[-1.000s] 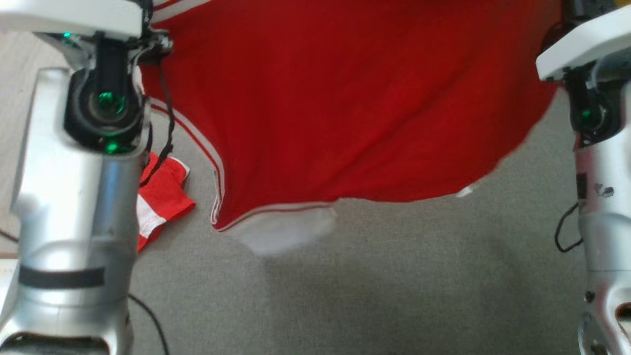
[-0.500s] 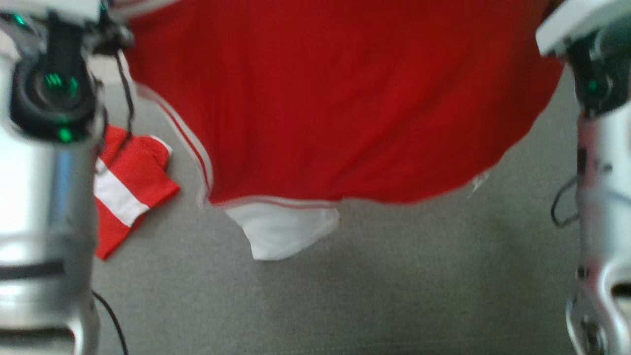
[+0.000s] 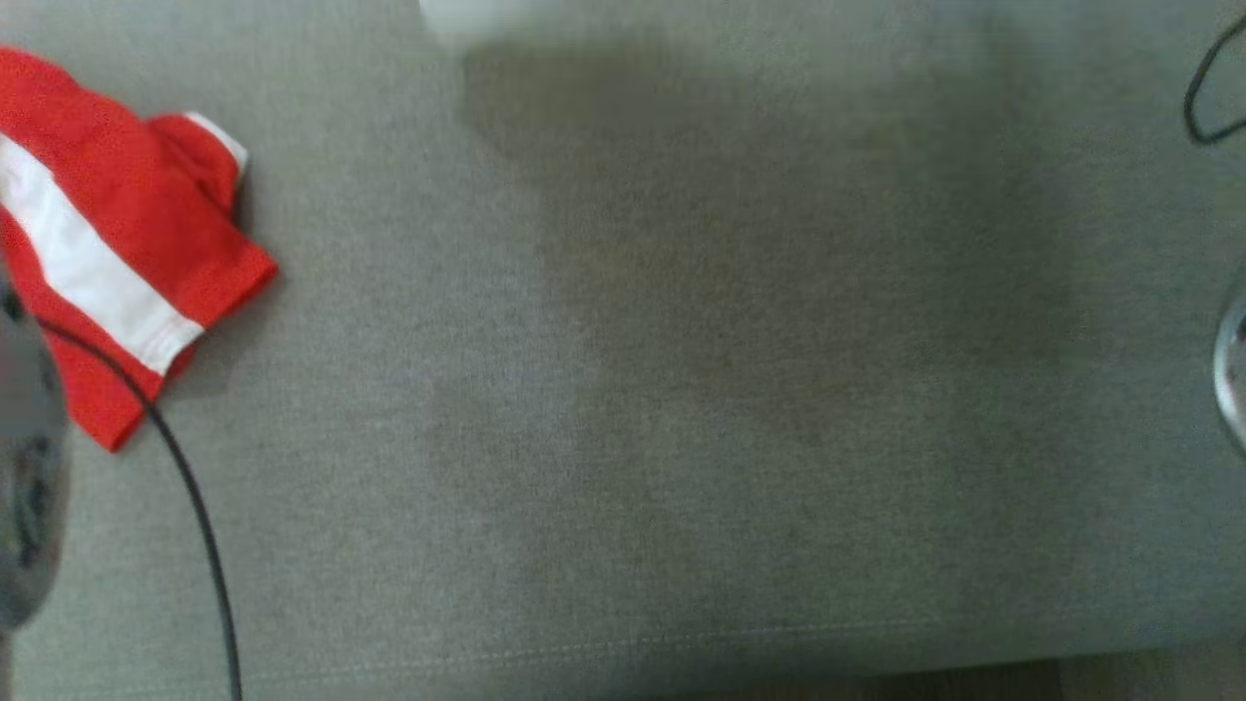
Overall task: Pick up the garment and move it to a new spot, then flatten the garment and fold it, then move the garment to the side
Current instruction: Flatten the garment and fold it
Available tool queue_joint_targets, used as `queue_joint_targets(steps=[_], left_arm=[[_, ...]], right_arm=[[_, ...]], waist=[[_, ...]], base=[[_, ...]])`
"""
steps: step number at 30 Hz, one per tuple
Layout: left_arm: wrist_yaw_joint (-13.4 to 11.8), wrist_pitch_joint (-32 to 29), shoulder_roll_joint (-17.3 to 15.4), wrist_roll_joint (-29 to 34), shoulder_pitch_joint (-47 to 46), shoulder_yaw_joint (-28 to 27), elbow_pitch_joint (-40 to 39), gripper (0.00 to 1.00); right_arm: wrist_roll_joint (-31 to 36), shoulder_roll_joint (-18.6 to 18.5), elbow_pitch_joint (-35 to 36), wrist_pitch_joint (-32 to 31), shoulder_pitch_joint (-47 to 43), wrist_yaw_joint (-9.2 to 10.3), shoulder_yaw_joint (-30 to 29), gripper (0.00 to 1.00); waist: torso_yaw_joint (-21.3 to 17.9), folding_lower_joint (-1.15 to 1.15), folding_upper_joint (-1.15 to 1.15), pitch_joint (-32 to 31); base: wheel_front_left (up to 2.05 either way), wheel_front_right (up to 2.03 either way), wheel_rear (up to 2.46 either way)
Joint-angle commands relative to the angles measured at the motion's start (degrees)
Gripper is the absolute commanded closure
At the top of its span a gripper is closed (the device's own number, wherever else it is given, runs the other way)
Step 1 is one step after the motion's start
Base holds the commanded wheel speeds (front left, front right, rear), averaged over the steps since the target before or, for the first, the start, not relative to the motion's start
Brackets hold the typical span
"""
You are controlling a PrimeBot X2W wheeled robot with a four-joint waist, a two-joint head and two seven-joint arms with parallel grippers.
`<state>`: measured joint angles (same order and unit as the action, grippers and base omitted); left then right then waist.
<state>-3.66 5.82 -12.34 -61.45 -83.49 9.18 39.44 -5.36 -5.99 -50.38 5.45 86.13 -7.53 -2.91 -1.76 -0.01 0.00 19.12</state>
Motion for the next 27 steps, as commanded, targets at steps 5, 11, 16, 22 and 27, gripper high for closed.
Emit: queue_joint_targets(steps=[5,11,16,22,27], left_arm=[[6.6,4.7,-0.7,0.8,-8.3,-0.7,3.4,1.00],[9.3,4.2,1.5,1.6,-6.4,2.4,7.4,1.00],[10.9,4.9,2.2,3.2,1.9,7.2,9.9,1.00],[11.1,5.4,0.9,3.5,13.6,12.2,10.4,1.00],[11.1,2.1,-2.7,2.4,24.8,18.1,7.5,1.00]], right_arm=[[1.2,1.7,-5.5,8.2,5.5,0.04,-3.3,1.00],[-0.5,1.4,-11.9,9.1,2.7,0.04,-4.3,1.00],[-1.6,0.7,-17.0,9.4,-4.5,0.04,-1.6,1.00],[-4.2,-0.3,-20.8,9.0,-13.6,0.04,1.6,1.00],[-6.1,-0.6,-22.4,4.6,-20.9,0.04,5.8,1.00]], waist=[[1.7,0.01,0.00,4.2],[3.3,0.01,0.00,5.9],[5.1,0.01,0.00,5.6],[6.2,0.01,0.00,2.8],[5.9,0.01,0.00,-1.9]], base=[[0.00,0.00,0.00],[0.00,0.00,0.00],[0.00,0.00,0.00],[0.00,0.00,0.00],[0.00,0.00,0.00]])
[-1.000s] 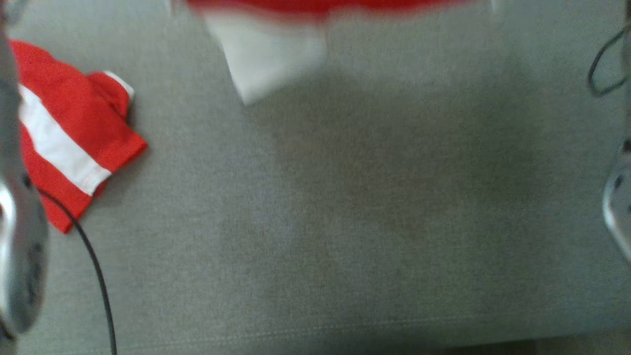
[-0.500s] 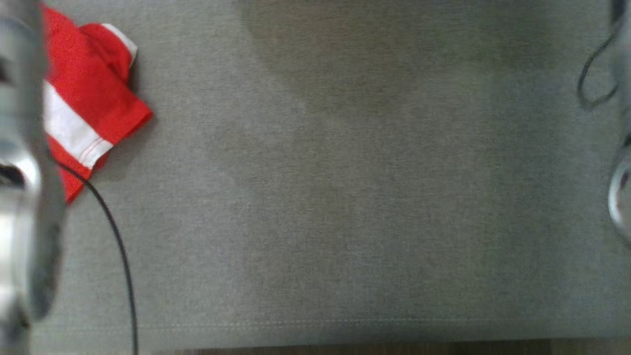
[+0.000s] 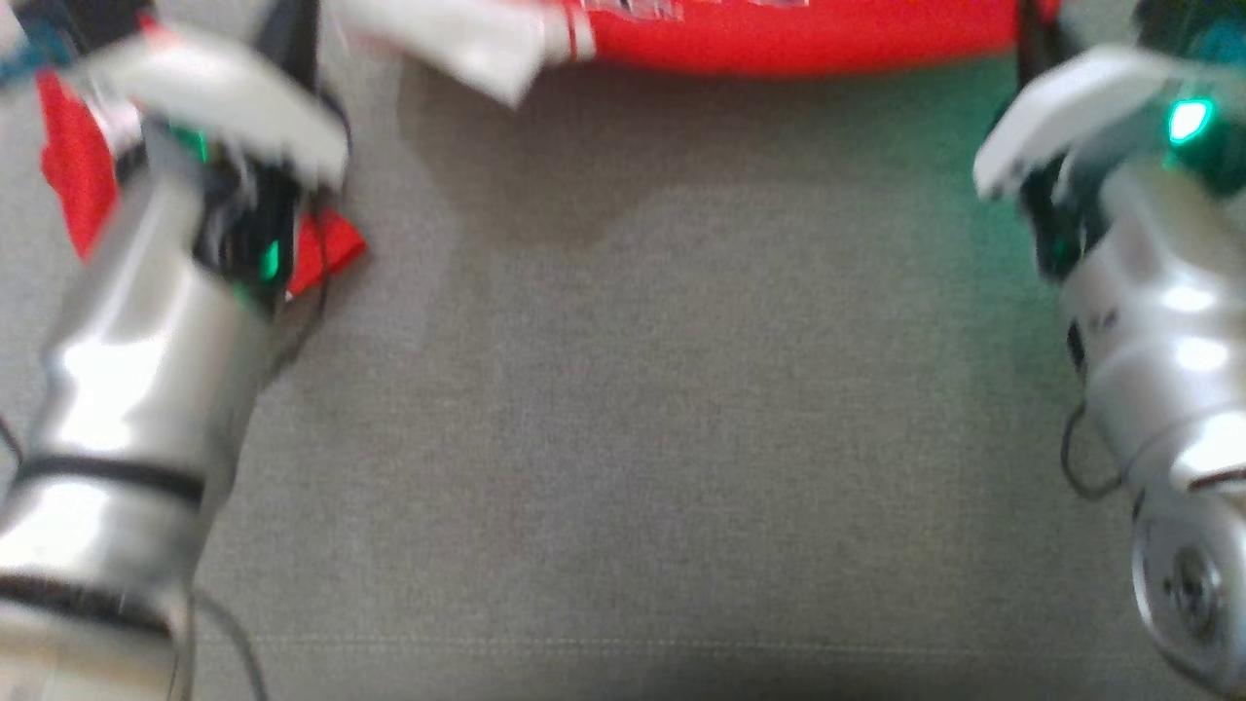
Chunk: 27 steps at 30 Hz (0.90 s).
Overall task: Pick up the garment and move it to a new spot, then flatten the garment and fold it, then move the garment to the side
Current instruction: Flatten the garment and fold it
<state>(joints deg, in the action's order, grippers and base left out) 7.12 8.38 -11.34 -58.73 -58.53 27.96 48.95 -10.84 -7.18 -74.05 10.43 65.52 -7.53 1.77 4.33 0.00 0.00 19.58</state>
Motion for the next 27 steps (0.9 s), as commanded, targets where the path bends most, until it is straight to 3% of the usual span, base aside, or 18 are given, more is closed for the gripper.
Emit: queue_joint_targets(steps=[1,7,11,23,27], left_arm=[[0.3,-1.4,-4.6,-0.5,1.9,0.6,-2.9,1.00],[0.4,-6.8,-10.9,-2.2,14.2,6.9,-8.4,1.00],[0.4,-12.2,-14.6,-7.0,22.1,8.4,-13.7,1.00],[0.0,-26.3,-23.5,-14.3,33.0,10.8,-27.1,1.00],[-0.6,-28.3,-25.5,-15.3,34.8,11.0,-30.5,1.00]], right_arm=[[-1.1,0.4,1.1,-1.3,-1.5,0.04,1.7,1.00],[-4.2,-0.6,0.7,-8.3,-8.4,0.04,6.7,1.00],[-8.6,-1.2,2.7,-13.1,-12.9,0.04,11.1,1.00],[-17.7,-7.6,10.7,-24.8,-21.0,0.04,25.3,1.00],[-21.1,-9.7,13.3,-28.2,-22.6,0.04,28.2,1.00]], waist=[[-0.4,0.00,0.00,-3.3],[-1.2,0.00,0.00,-8.6],[-1.6,0.00,0.00,-11.3],[-2.1,0.00,0.00,-16.0],[-2.3,0.00,0.00,-17.0]], base=[[0.00,0.00,0.00],[0.00,0.00,0.00],[0.00,0.00,0.00],[0.00,0.00,0.00],[0.00,0.00,0.00]])
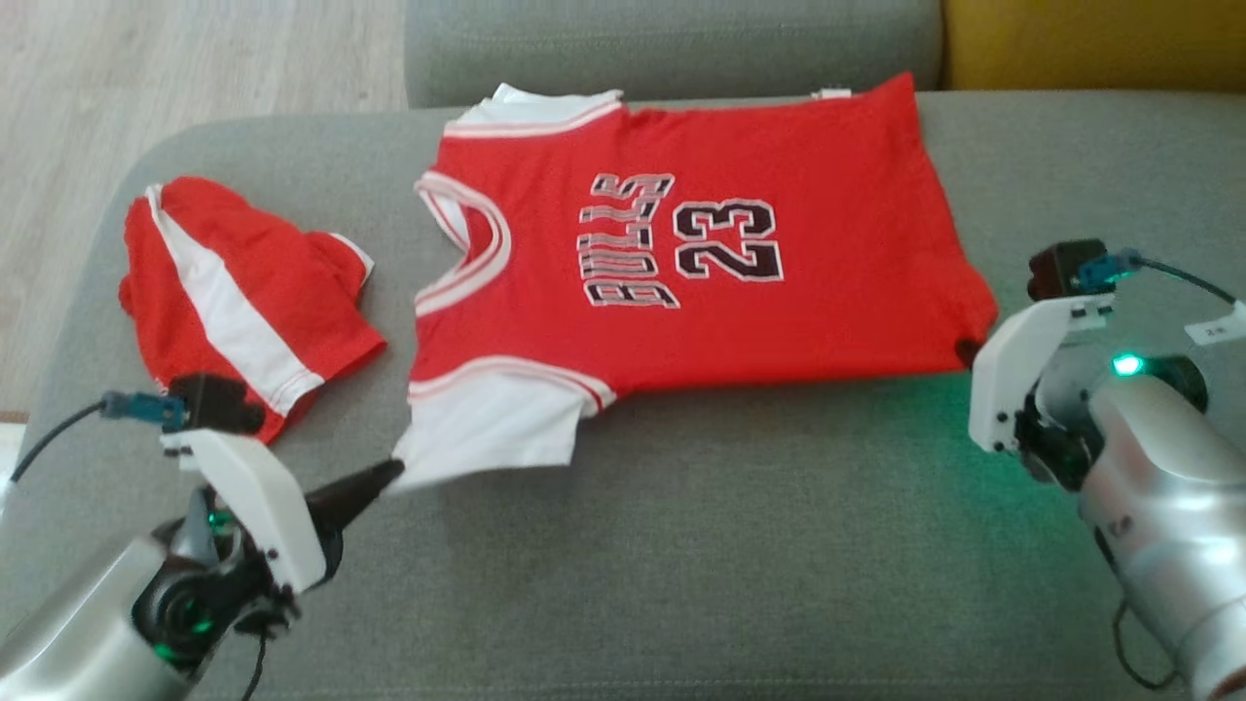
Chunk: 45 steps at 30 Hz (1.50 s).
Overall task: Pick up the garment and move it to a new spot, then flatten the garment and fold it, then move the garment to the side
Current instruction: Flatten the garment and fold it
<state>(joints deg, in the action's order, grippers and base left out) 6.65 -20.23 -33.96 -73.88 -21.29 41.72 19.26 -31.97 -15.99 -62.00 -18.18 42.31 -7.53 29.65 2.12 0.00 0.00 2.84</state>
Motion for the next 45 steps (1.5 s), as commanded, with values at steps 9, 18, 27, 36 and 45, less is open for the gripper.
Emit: queue_joint_targets(steps=[9,18,27,36,45], left_arm=[[-2.0,-3.8,-7.6,-4.9,3.5,-3.3,-9.6,1.00],[-3.3,-7.5,-12.4,-9.0,8.2,-3.8,-17.5,1.00],[-4.3,-11.0,-16.4,-11.6,11.0,-3.6,-23.1,1.00],[-4.9,-11.1,-16.9,-8.6,7.1,-4.4,-23.8,1.00],[-3.8,-12.1,-13.8,-5.3,-3.6,-5.7,-19.2,1.00]], right_arm=[[-10.2,-6.1,8.7,-9.8,-4.4,0.04,7.0,1.00],[-19.3,-10.8,15.7,-20.2,-7.6,0.04,10.4,1.00],[-24.2,-13.6,20.0,-32.0,-9.9,0.04,11.0,1.00],[-22.0,-13.7,21.3,-33.1,-8.1,0.04,7.6,1.00],[-18.8,-11.3,20.4,-33.0,-2.7,0.04,3.6,1.00]], waist=[[-1.0,0.00,0.00,-3.2],[-2.0,0.00,0.00,-4.6],[-2.3,0.00,0.00,-5.2],[-1.8,0.00,0.00,-3.3],[-1.5,0.00,0.00,0.5]], base=[[0.00,0.00,0.00],[0.00,0.00,0.00],[0.00,0.00,0.00],[0.00,0.00,0.00],[0.00,0.00,0.00]])
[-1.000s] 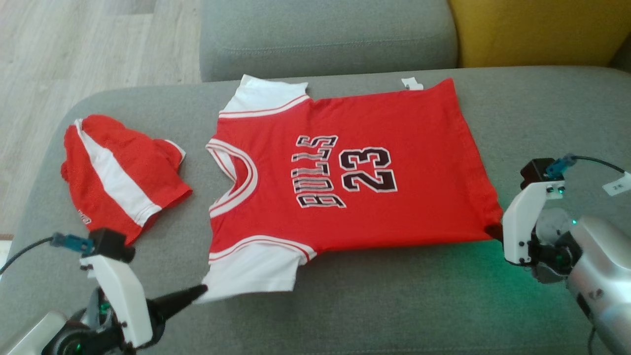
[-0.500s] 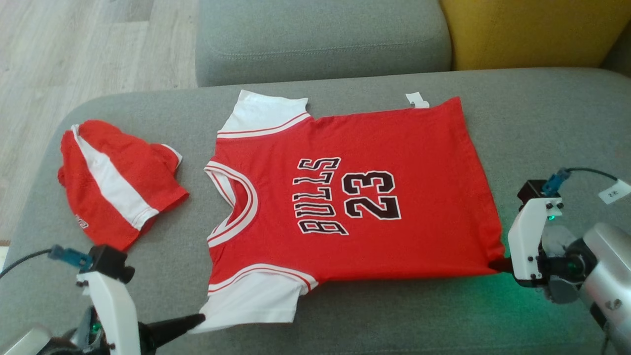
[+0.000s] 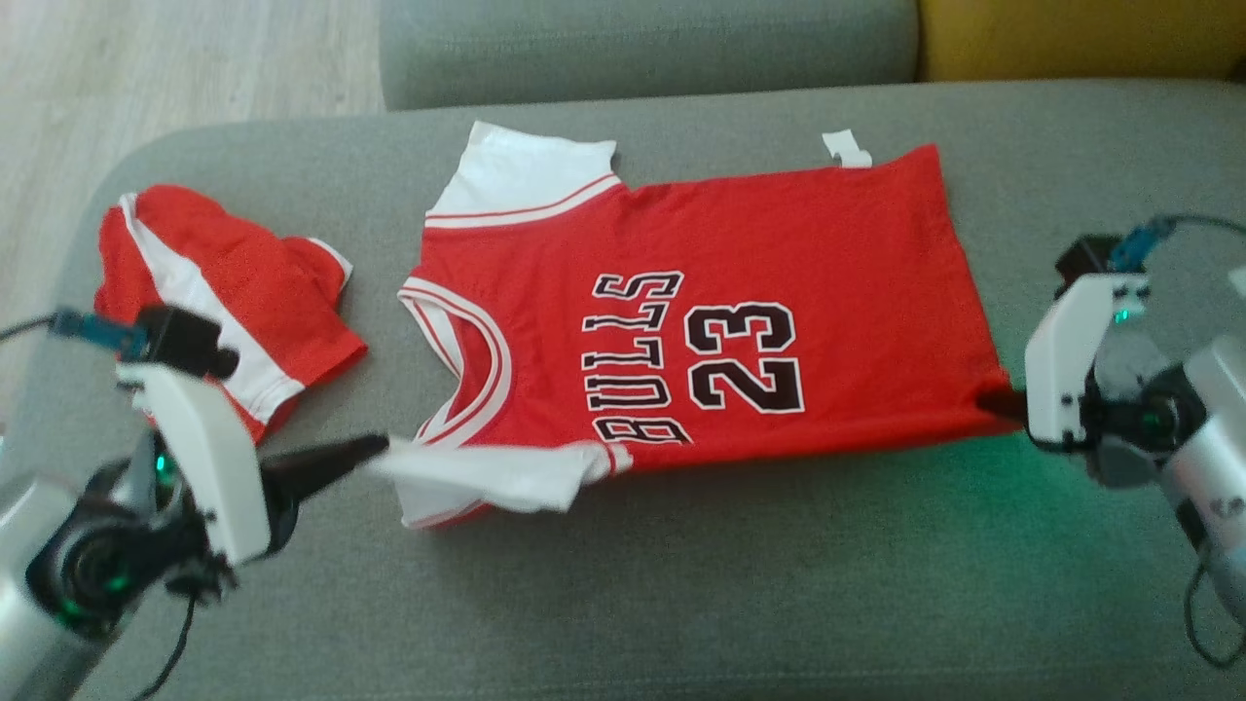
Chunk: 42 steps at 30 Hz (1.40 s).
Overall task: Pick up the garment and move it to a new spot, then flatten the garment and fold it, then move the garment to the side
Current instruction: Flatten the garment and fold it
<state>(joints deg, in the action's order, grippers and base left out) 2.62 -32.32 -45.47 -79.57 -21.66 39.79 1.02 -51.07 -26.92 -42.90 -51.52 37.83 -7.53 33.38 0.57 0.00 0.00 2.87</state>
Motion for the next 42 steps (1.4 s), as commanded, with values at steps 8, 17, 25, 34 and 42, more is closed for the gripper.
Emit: queue_joint_targets(steps=[8,17,25,34,42], left_arm=[[1.6,-0.5,3.3,5.3,-12.6,-1.9,6.5,1.00],[3.3,4.0,9.8,10.9,-21.2,-0.6,15.8,1.00],[4.3,6.8,12.6,14.9,-26.6,1.4,23.3,1.00],[1.8,22.2,17.0,20.5,-30.5,-1.1,33.0,0.00],[0.6,36.6,19.5,18.7,-28.1,-7.1,33.8,0.00]], right_arm=[[4.7,2.4,-0.7,1.8,6.9,0.04,-1.8,1.00],[8.5,5.2,-3.6,5.2,11.3,0.04,-2.7,1.00],[10.5,7.2,-6.8,8.7,13.9,0.04,-3.1,0.00],[13.8,9.6,-10.3,23.3,16.1,0.04,-5.0,0.00],[12.2,9.1,-7.1,38.8,13.0,0.04,-6.8,0.00]], waist=[[-0.2,0.00,0.00,4.6],[-0.9,0.00,0.00,9.3],[-2.0,0.00,0.00,11.8],[-2.2,0.00,0.00,11.0],[-1.5,0.00,0.00,7.5]], base=[[0.00,0.00,0.00],[0.00,0.00,0.00],[0.00,0.00,0.00],[0.00,0.00,0.00],[0.00,0.00,0.00]])
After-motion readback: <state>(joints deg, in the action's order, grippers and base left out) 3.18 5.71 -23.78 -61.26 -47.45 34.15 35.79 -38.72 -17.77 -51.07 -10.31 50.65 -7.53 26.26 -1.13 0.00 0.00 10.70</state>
